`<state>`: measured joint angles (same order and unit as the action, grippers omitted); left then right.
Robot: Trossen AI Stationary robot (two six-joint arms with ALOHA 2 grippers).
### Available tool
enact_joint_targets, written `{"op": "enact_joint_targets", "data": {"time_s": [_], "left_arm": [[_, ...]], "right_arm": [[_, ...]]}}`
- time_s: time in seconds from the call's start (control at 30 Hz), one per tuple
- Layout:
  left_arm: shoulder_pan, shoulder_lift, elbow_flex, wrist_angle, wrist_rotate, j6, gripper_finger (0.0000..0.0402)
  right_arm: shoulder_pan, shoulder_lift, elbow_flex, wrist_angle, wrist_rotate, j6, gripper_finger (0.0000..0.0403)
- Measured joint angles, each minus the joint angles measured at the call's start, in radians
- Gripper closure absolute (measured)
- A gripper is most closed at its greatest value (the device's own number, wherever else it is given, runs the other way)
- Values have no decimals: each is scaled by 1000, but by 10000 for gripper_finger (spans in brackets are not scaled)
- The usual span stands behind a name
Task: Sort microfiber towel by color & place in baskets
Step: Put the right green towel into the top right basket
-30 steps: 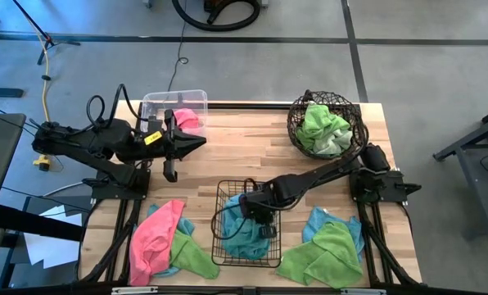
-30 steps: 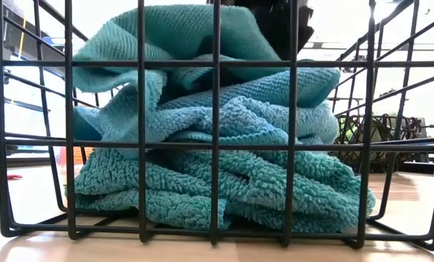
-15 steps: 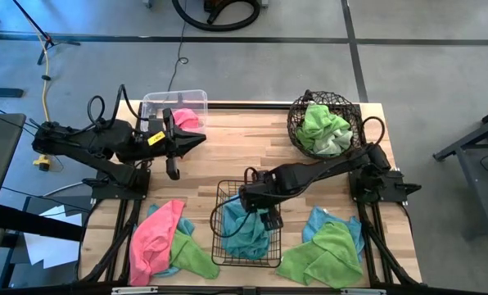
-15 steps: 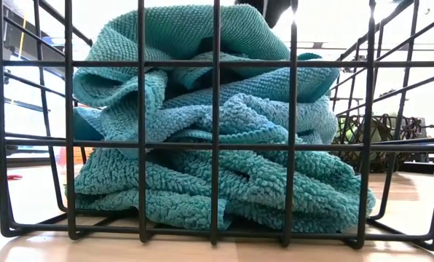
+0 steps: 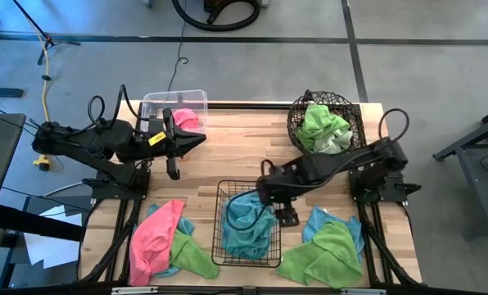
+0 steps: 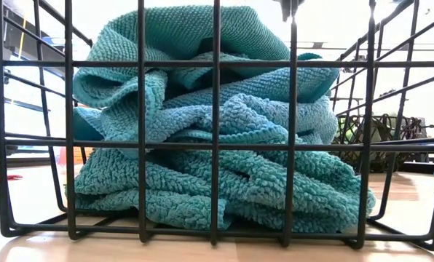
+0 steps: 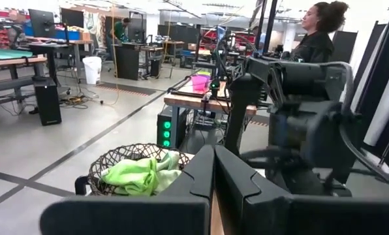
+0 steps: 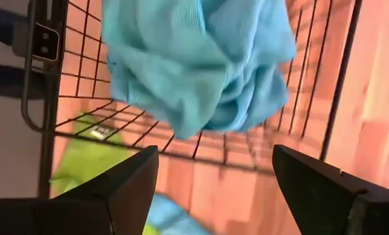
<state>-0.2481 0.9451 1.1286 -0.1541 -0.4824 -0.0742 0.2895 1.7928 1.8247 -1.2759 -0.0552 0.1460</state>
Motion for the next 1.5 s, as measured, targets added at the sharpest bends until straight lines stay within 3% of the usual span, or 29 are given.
{"op": "enact_joint_targets", "data": {"time_s": [0.3,0.5,0.7,0.93,1.5], "left_arm": [[0,0,0,0,-1,4,401],[0,0,0,0,-2,32,401],[0,0,0,1,-4,33,401],[0,0,0,1,-4,23,401],[0,0,0,1,-4,-1,401]], "right_arm": [[160,-272,-456,292,-19,411,105],[332,-334,-638,505,-35,684,105],[424,-224,-628,544,-32,687,105],[427,-80,-583,545,-13,554,106],[468,144,-581,562,39,591,106]]}}
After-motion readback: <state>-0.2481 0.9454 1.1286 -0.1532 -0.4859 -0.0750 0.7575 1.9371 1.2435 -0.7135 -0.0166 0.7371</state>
